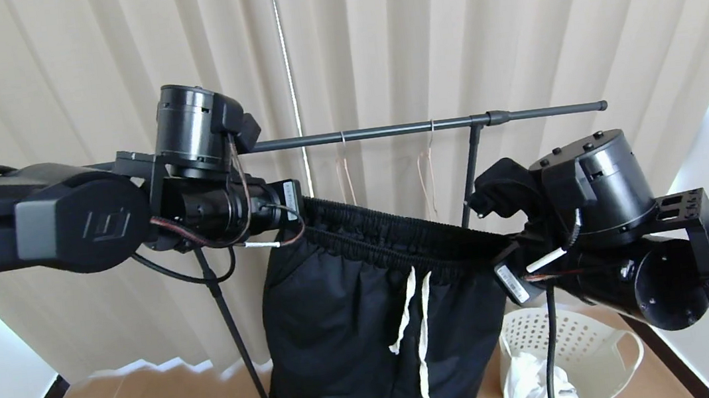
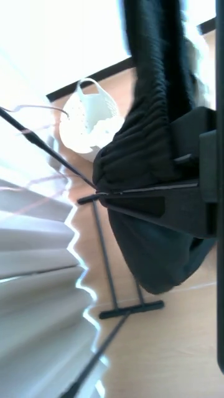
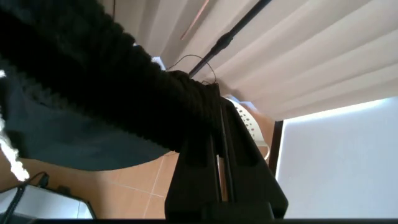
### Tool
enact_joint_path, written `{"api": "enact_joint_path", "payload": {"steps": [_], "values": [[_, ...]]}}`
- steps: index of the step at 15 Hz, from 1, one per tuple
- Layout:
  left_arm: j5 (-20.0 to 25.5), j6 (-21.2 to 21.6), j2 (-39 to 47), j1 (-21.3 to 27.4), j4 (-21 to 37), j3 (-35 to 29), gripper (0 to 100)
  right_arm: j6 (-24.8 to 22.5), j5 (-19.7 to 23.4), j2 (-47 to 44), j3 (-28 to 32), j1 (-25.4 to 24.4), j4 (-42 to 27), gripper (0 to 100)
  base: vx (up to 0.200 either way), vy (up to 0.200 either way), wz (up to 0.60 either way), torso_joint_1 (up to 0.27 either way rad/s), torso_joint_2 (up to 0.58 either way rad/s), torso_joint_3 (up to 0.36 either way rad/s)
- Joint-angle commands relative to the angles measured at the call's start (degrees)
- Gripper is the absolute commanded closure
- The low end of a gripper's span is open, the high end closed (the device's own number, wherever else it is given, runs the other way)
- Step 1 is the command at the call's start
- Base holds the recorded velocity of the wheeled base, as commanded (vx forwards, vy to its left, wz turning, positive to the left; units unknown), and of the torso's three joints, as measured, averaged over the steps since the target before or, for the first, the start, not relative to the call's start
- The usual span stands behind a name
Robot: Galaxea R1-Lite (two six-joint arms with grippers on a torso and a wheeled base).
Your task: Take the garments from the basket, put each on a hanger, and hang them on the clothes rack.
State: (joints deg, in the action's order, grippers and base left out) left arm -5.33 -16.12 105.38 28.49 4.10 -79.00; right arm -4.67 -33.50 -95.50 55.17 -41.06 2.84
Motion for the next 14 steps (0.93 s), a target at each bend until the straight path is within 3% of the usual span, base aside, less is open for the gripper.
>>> {"api": "enact_joint_path", "payload": {"steps": [1, 3, 5, 7, 14], "values": [[0.49, -0.06, 5.37, 0.51, -0.05, -5.03, 100, -0.08, -0.25, 0.67, -0.16, -2.89, -1.61, 100, 0.000, 0.000, 0.00, 0.000, 0.00, 0.000], [2.34, -0.32, 8.09, 0.51, -0.32, -9.25, 100, 0.10, -0.69, 0.75, -0.59, -8.60, -3.19, 100, 0.000, 0.000, 0.00, 0.000, 0.00, 0.000], [2.87, -0.93, 8.97, 0.60, -0.40, -11.53, 100, 0.63, -0.69, 0.67, -0.68, -11.15, -4.25, 100, 0.000, 0.000, 0.00, 0.000, 0.00, 0.000], [6.38, -3.22, 9.41, 0.95, -0.32, -15.22, 100, 2.65, -0.69, -0.30, -0.33, -15.46, -5.21, 100, 0.000, 0.000, 0.00, 0.000, 0.00, 0.000], [7.35, -5.51, 14.77, 2.45, -0.40, -23.84, 100, 7.75, -0.69, -4.34, 0.72, -22.84, -5.13, 100, 0.000, 0.000, 0.00, 0.000, 0.00, 0.000]]}}
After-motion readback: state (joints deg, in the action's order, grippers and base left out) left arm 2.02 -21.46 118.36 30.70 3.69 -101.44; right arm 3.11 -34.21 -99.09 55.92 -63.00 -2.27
